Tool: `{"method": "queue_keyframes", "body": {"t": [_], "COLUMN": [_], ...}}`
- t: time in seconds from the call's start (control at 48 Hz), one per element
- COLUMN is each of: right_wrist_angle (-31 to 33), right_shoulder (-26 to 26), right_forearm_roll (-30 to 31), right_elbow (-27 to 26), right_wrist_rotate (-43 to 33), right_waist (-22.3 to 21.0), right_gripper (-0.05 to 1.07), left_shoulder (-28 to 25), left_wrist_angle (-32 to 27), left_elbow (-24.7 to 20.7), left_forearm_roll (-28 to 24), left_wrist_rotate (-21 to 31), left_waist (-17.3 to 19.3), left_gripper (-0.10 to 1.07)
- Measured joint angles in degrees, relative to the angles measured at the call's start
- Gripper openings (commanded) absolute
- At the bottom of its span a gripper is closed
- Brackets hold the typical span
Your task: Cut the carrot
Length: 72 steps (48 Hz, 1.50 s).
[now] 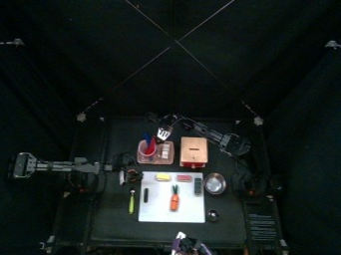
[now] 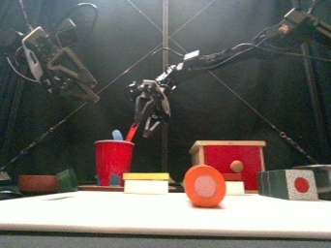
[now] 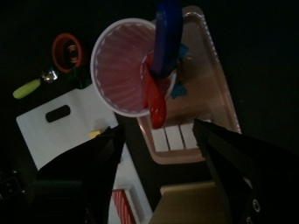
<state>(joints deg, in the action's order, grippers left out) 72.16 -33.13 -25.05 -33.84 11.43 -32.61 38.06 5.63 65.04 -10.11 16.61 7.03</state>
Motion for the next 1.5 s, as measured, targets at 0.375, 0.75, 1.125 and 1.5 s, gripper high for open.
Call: {"method": "queue_keyframes", "body": {"t": [0.375, 0.75, 1.125, 1.5], "right_wrist_angle": [0.9, 1.0, 2.3, 8.4], "right_shoulder": [-4.1, -4.8, -5.0, 1.5], "right_forearm_roll": [-0.1, 0.1, 0.2, 1.1], "right_elbow": [-6.6, -7.2, -8.8, -9.4], "right_wrist_rotate": [-0.3, -0.7, -1.3, -2.1], "right_waist": [0.0, 0.1, 0.3, 1.5], "right_gripper": [0.89, 0.63, 0.43, 0.43], "left_shoulder": [0.0, 0.0, 0.0, 1.1], "left_wrist_angle": [0.0, 0.0, 0.0, 0.0], "left_elbow": [0.3, 1.5, 1.9, 2.1], "left_forearm_roll": [0.1, 0.6, 0.7, 2.3], "left_wrist_rotate": [0.0, 0.1, 0.2, 0.2], "left_waist": [0.1, 0.7, 1.1, 1.2], "left_gripper": [0.90, 0.90, 0.90, 0.90]}}
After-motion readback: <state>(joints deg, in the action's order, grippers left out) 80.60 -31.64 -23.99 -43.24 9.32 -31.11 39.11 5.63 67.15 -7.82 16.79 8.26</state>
